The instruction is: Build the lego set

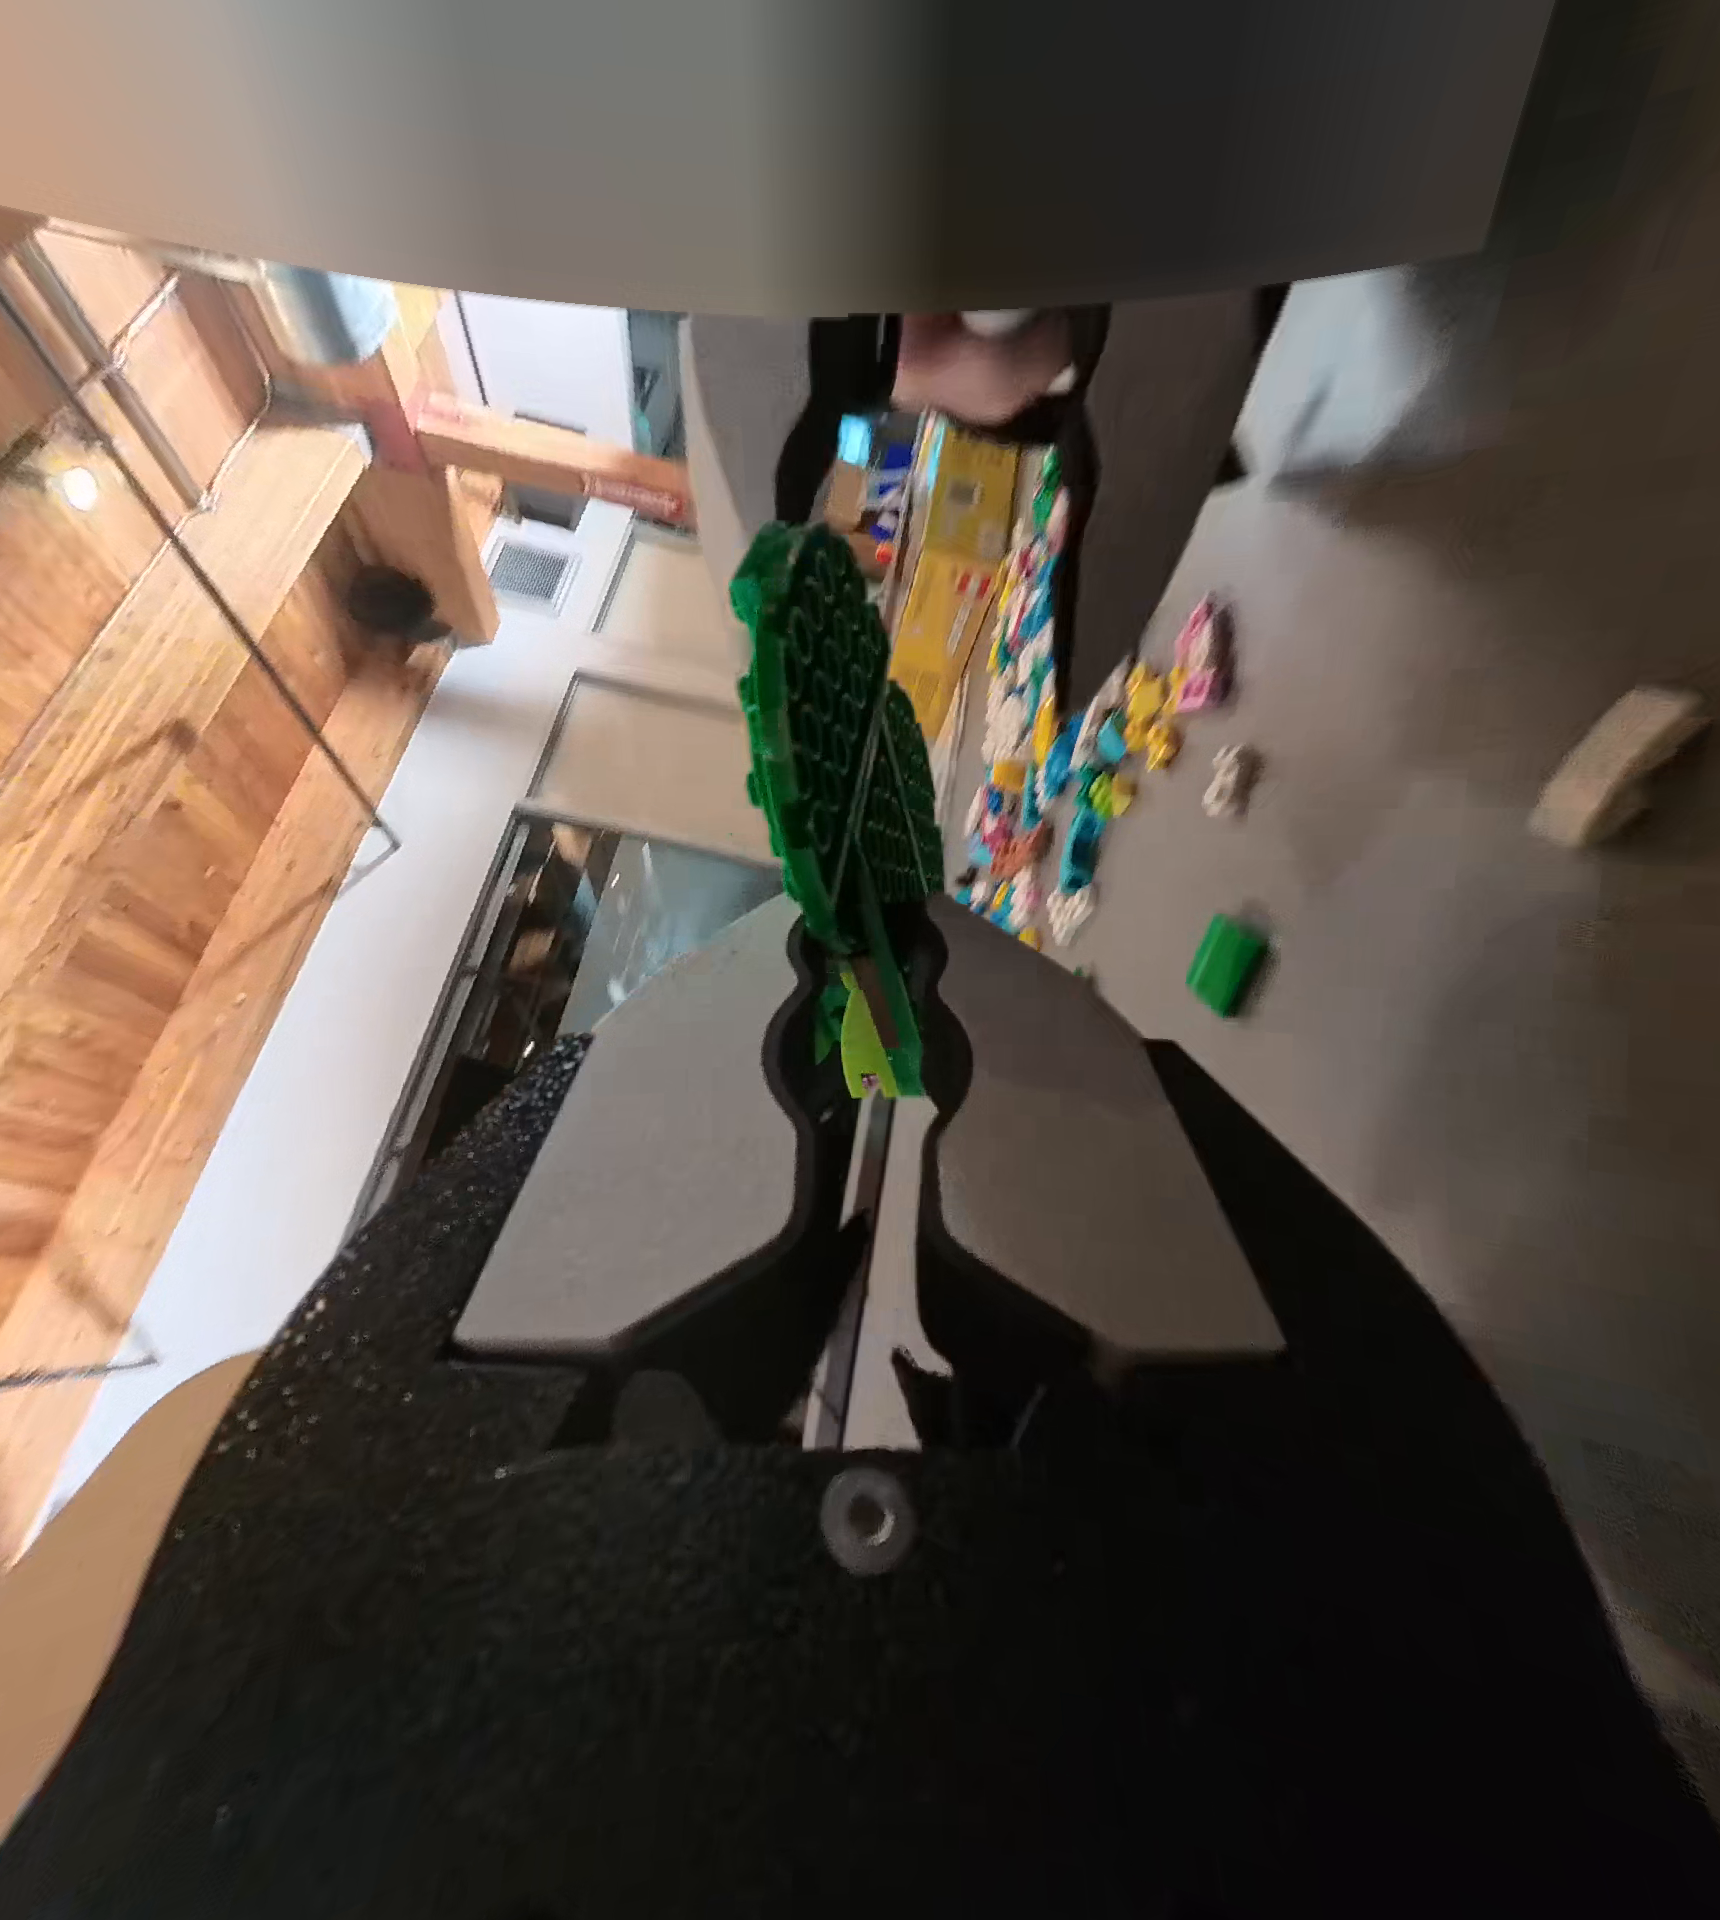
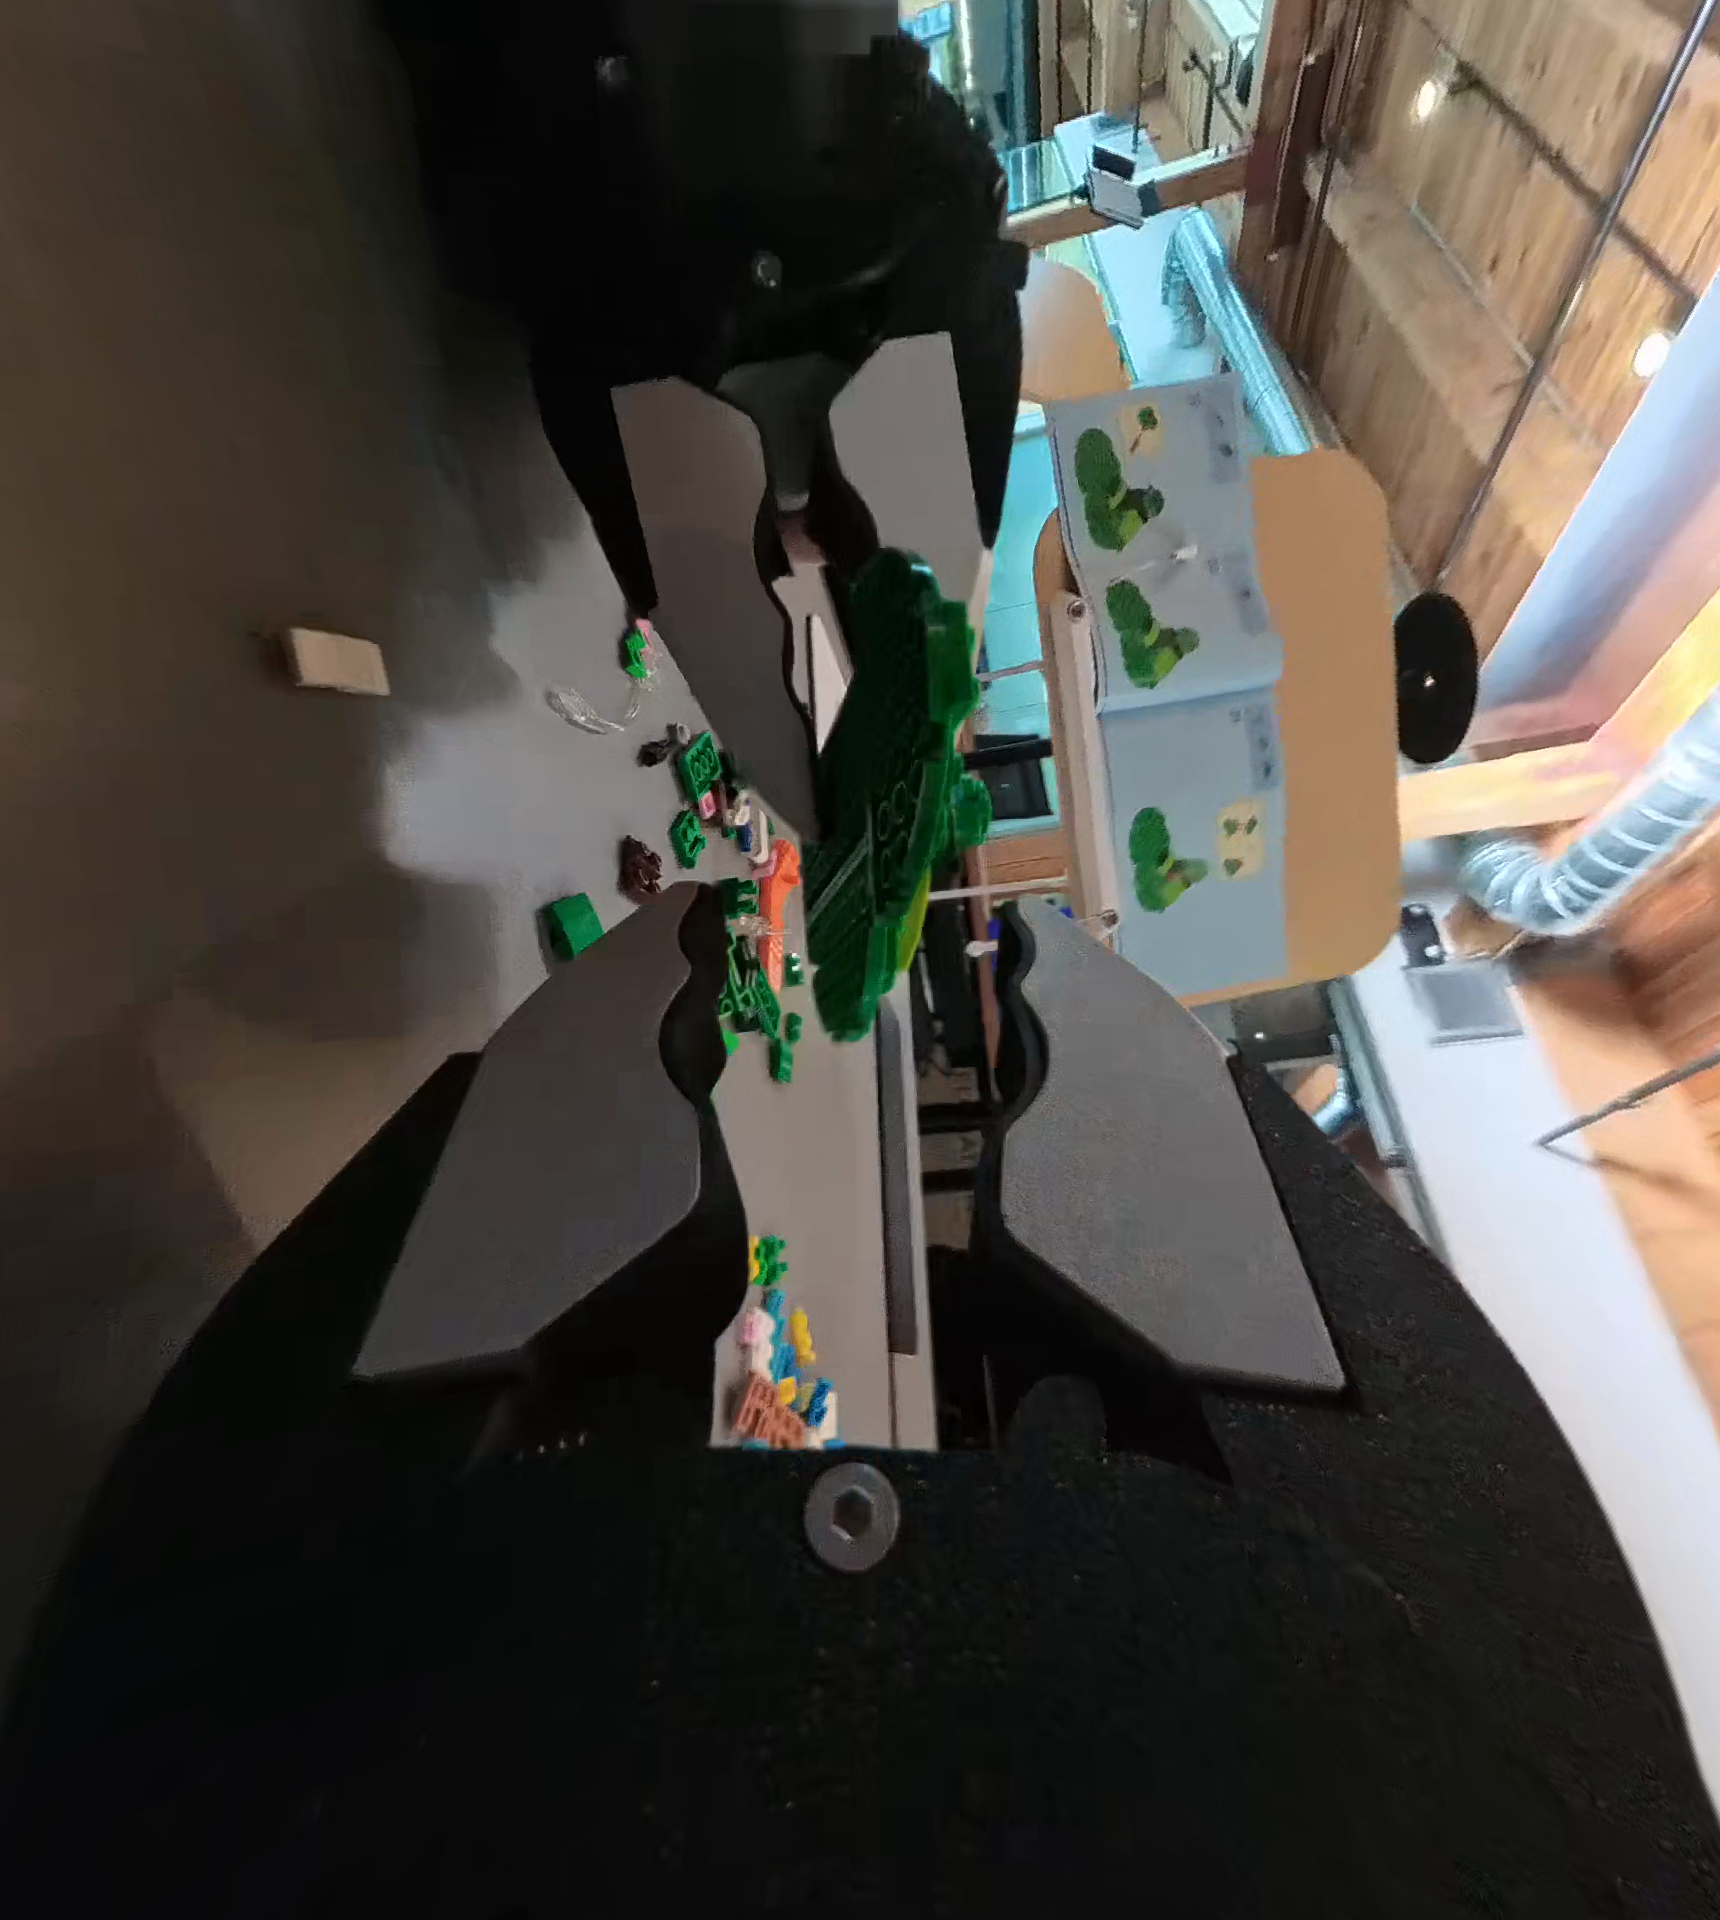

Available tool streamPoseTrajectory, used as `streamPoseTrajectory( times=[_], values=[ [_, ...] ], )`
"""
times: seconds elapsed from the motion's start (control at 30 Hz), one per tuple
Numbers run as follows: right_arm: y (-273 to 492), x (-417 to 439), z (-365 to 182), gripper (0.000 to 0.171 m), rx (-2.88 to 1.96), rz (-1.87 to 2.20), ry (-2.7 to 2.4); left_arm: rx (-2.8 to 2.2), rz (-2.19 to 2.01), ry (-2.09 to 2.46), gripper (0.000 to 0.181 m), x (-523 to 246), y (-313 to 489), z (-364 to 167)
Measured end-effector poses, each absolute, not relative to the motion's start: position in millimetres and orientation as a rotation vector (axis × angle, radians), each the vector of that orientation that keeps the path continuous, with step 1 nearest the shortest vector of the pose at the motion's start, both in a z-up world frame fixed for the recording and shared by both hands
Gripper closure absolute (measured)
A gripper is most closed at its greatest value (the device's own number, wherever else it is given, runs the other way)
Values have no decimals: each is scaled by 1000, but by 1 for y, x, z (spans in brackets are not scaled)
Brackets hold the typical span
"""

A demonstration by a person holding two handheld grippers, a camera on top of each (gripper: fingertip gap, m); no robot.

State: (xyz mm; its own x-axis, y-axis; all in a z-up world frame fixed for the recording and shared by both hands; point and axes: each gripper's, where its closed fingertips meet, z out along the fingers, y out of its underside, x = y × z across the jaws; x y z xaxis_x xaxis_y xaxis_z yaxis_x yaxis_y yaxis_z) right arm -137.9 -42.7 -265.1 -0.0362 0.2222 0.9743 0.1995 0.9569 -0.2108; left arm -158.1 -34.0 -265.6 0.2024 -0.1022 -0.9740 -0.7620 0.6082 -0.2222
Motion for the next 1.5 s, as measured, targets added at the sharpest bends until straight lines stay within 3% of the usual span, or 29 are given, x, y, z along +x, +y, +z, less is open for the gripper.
streamPoseTrajectory(
  times=[0.07, 0.17, 0.23, 0.3, 0.4, 0.73, 0.93, 1.03, 1.17, 1.37, 1.5],
  values=[
    [-47, -143, -265, 130, -311, 24, -1616, -804, 495, 1341, 167, -150, -42, -268],
    [-57, -144, -265, 157, -274, 56, -1604, -781, 464, 1357, 167, -142, -49, -269],
    [-58, -143, -270, 162, -272, 65, -1634, -815, 449, 1322, 159, -141, -49, -266],
    [-53, -138, -276, 163, -275, 38, -1689, -842, 394, 1295, 138, -140, -50, -263],
    [-44, -116, -283, 163, -343, 20, -1787, -871, 341, 1244, 120, -146, -49, -255],
    [-58, -54, -320, 163, -380, -114, -2030, -1083, 279, 1017, 124, -172, -24, -242],
    [-67, -46, -334, 153, -390, -105, -2155, -1207, 223, 910, 131, -184, -17, -239],
    [-74, -42, -328, 133, -469, 8, -2216, -1261, 140, 885, 145, -186, -16, -240],
    [-77, -25, -325, 106, -711, 144, -2344, -1370, 94, 837, 145, -194, -6, -248],
    [-74, 2, -325, 104, -1072, 384, -2372, -1429, 124, 822, 145, -202, 1, -253],
    [-63, -11, -283, 110, -1159, 732, -2094, -1461, 163, 754, 144, -220, 7, -243]
  ],
)
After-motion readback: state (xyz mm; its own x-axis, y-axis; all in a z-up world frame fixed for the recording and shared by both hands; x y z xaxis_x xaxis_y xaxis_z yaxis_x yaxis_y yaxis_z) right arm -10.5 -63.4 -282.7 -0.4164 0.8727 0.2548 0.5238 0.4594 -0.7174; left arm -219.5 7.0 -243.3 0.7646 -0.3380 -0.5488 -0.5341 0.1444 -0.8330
